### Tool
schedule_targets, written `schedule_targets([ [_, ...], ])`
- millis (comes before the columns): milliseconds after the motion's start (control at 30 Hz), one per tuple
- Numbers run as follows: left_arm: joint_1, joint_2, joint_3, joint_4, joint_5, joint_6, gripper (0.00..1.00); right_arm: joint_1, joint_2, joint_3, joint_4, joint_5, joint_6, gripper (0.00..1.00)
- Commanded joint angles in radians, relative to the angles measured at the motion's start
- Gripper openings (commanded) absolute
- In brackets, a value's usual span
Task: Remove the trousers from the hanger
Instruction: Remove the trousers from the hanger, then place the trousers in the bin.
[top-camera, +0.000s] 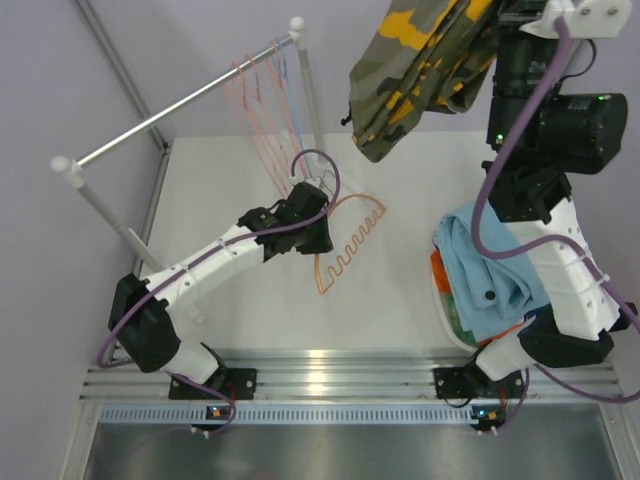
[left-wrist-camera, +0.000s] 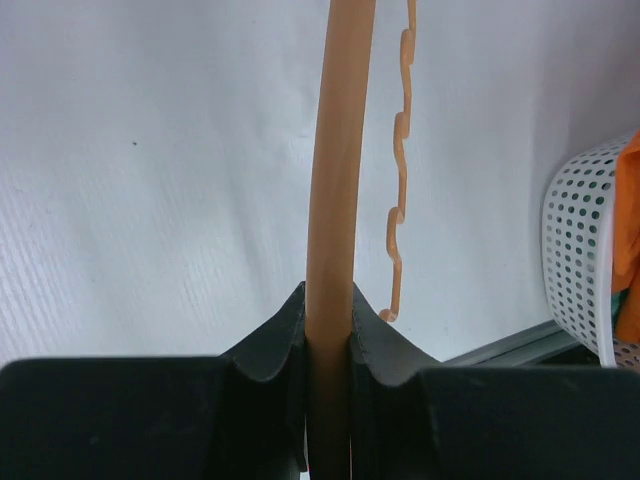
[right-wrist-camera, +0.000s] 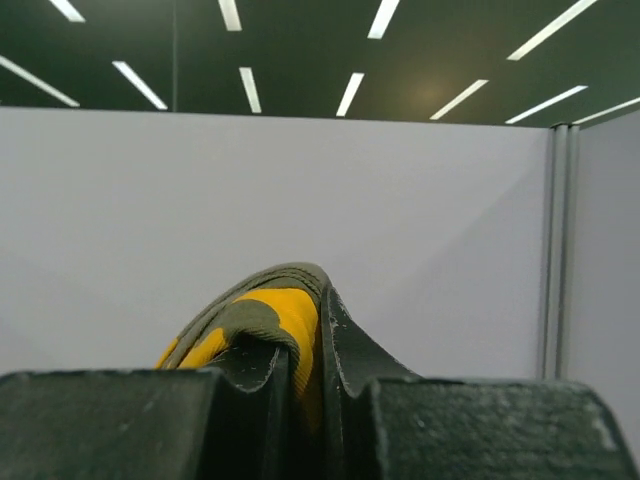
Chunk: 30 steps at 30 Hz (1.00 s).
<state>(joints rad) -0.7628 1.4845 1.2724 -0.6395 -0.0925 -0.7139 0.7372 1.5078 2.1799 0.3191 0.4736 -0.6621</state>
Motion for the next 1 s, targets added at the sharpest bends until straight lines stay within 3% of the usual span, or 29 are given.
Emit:
schedule_targets([
  [0, -0.001, -0.023, 0.031, 0.070, 0.019, 0.033, 0.00, -0.007, -0.072, 0.009, 0.187, -0.006, -0.036, 0.00],
  [600, -0.001, -0.032, 0.048, 0.097, 0.069, 0.221, 0.00, -0.007, -0.475, -0.285, -0.051, 0.264, -0.388, 0.00],
  [967, -0.001, -0.033, 0.051, 0.090, 0.088, 0.234, 0.00, -0.007, -0.601, -0.388, -0.045, 0.454, -0.626, 0.00],
])
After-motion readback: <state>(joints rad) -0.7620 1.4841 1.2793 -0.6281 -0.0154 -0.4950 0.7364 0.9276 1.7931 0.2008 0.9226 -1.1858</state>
